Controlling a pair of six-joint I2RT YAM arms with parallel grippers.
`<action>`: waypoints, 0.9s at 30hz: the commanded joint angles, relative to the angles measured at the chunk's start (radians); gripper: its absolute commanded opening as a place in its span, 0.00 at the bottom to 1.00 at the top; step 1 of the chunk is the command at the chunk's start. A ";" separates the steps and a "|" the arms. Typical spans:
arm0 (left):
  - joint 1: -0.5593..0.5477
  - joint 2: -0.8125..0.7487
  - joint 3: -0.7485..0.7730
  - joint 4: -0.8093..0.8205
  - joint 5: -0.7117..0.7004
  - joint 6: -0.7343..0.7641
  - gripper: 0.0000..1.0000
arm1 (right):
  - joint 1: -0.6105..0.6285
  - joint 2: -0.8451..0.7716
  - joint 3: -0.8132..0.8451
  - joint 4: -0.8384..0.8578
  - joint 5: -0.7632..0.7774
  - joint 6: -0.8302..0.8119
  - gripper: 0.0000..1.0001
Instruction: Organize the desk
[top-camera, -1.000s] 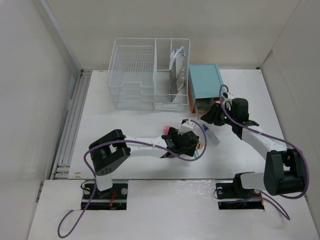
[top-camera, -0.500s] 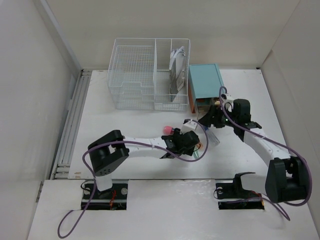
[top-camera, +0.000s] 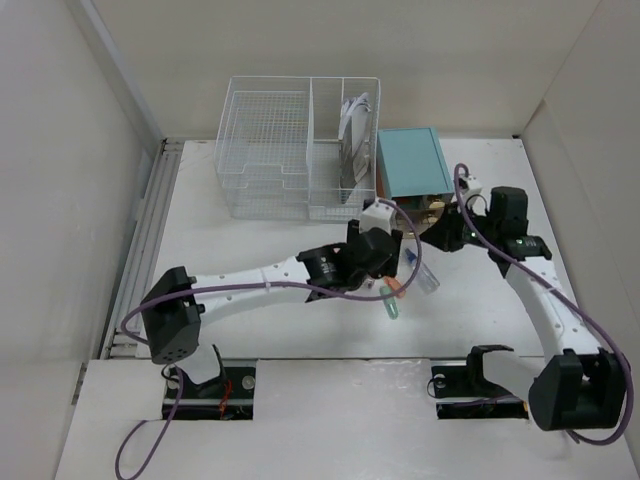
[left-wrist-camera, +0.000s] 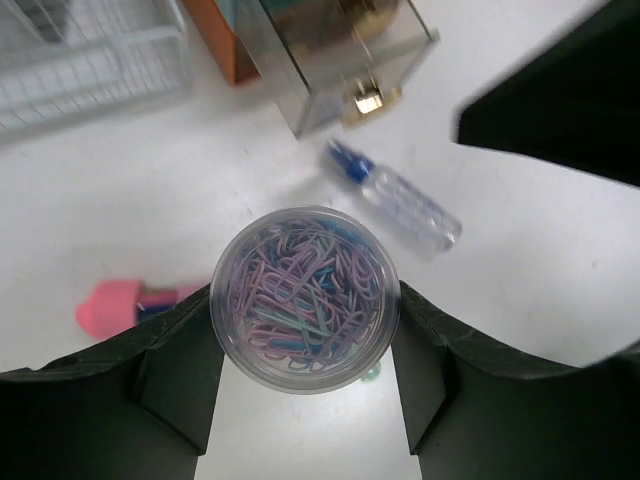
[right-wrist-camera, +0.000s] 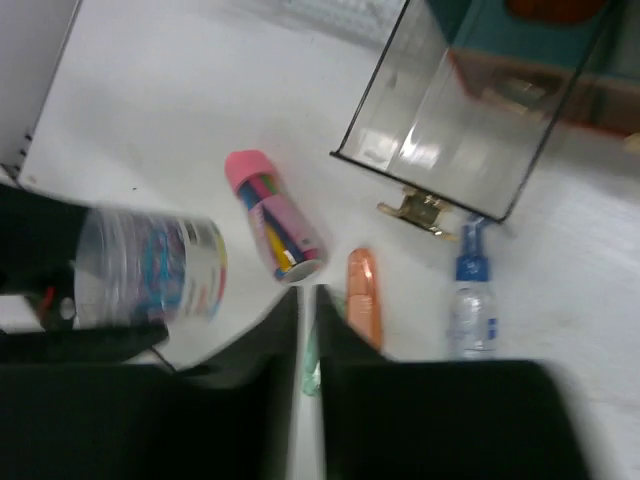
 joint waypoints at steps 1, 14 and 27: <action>0.068 -0.011 0.092 0.033 -0.043 0.062 0.04 | -0.055 -0.070 0.092 -0.078 0.010 -0.087 0.00; 0.205 0.303 0.573 0.050 0.117 0.226 0.01 | -0.067 -0.213 0.100 0.012 0.240 -0.102 0.00; 0.232 0.485 0.735 -0.028 0.205 0.258 0.06 | -0.096 -0.203 0.109 -0.006 0.248 -0.093 0.00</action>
